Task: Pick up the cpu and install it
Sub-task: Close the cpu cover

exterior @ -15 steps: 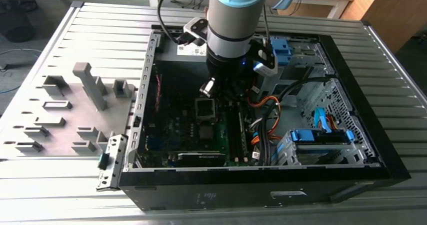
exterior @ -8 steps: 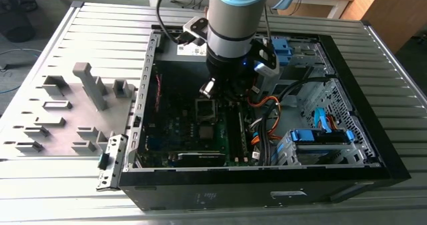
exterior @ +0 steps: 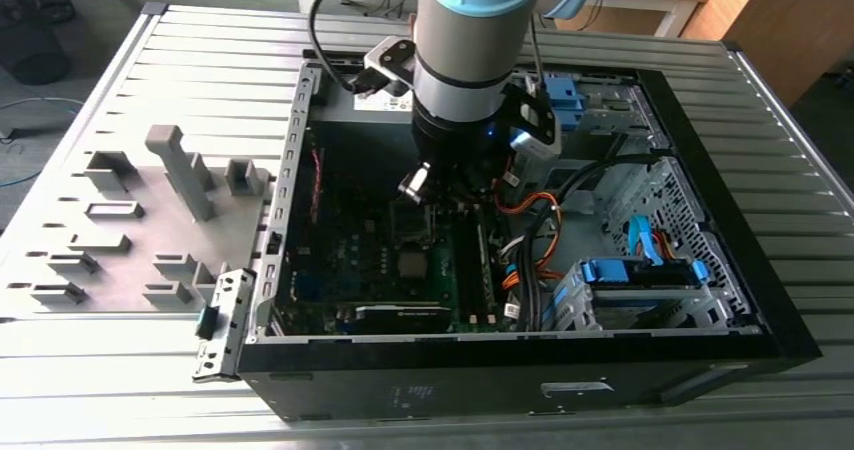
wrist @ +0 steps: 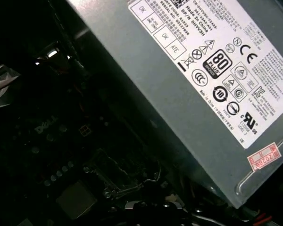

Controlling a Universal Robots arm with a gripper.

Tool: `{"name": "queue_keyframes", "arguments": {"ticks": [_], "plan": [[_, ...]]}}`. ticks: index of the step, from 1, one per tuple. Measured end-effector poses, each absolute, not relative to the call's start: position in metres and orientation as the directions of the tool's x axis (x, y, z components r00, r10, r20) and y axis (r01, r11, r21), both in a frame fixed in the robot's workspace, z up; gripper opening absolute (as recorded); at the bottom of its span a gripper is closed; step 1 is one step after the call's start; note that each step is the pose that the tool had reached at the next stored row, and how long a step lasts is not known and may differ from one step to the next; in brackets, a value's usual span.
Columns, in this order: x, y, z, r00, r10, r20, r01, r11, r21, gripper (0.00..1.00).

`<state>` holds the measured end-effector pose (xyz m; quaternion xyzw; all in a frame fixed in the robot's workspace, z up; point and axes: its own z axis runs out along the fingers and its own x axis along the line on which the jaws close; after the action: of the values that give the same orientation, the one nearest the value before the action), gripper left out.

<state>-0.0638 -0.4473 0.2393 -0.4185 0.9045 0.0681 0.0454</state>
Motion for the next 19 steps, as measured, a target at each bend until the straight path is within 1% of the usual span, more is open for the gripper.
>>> {"name": "queue_keyframes", "arguments": {"ticks": [19], "plan": [[-0.064,-0.476,0.246,-0.643,-0.753,-0.139,-0.765,0.638,0.085,0.11]]}}
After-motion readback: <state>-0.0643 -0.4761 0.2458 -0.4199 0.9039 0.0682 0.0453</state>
